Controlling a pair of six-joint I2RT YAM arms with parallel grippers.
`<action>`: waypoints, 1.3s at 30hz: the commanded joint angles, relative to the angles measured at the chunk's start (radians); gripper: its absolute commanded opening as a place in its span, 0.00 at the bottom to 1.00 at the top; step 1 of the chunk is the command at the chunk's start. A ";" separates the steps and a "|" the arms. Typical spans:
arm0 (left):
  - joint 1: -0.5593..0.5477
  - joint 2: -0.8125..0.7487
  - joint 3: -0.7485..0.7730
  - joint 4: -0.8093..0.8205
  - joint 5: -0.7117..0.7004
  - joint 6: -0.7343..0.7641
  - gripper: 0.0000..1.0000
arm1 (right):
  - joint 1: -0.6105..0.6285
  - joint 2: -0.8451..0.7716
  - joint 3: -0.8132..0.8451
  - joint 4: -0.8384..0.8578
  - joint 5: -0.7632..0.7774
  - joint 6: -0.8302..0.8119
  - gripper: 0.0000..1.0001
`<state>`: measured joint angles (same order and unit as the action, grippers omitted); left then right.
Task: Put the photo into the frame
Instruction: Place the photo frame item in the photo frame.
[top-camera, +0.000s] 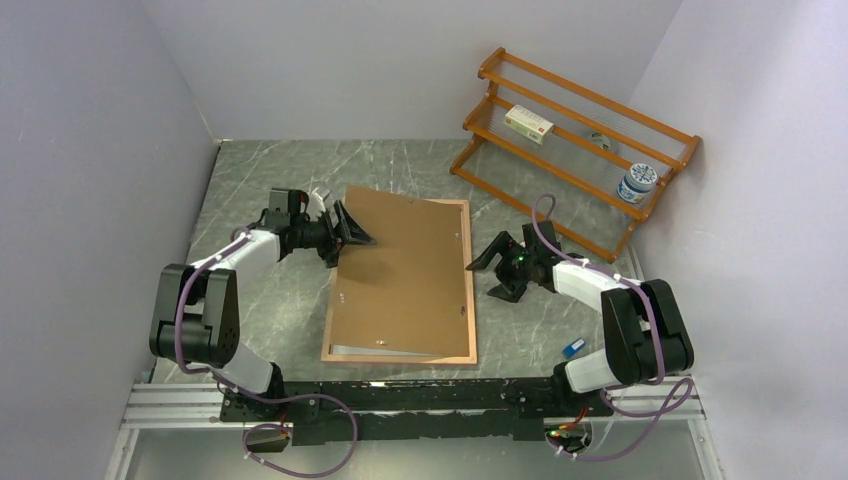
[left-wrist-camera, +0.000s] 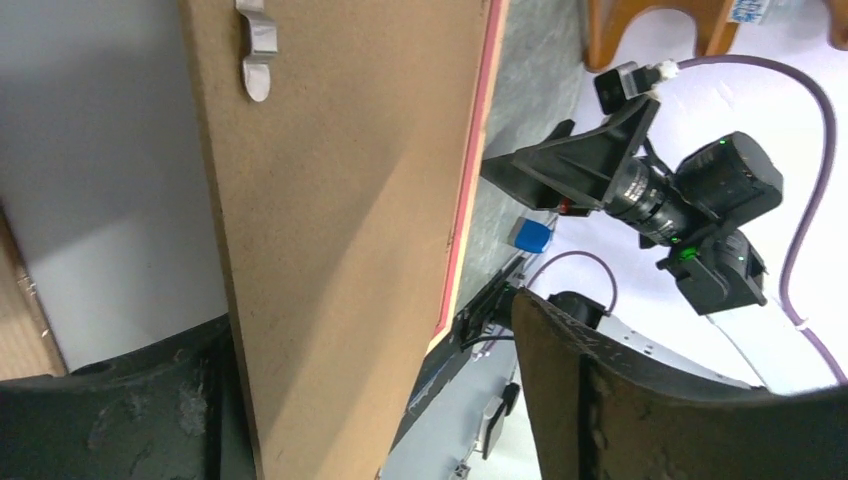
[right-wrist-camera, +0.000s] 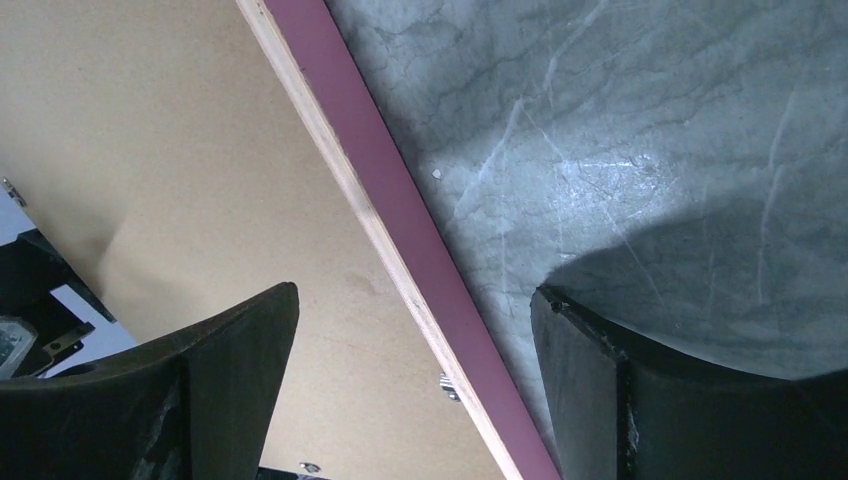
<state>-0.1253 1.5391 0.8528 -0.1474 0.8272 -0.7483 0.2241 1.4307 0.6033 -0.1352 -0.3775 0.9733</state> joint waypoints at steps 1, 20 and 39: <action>-0.005 -0.028 0.104 -0.148 -0.068 0.094 0.84 | -0.003 0.022 0.015 0.021 0.009 -0.004 0.89; -0.083 0.135 0.314 -0.440 -0.121 0.253 0.94 | -0.002 0.048 0.024 0.011 0.009 -0.020 0.89; -0.257 0.322 0.659 -0.926 -0.598 0.289 0.94 | -0.002 0.075 0.031 0.007 0.025 -0.027 0.89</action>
<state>-0.3557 1.8664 1.4582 -0.9672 0.3317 -0.4728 0.2195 1.4792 0.6338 -0.1249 -0.4061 0.9714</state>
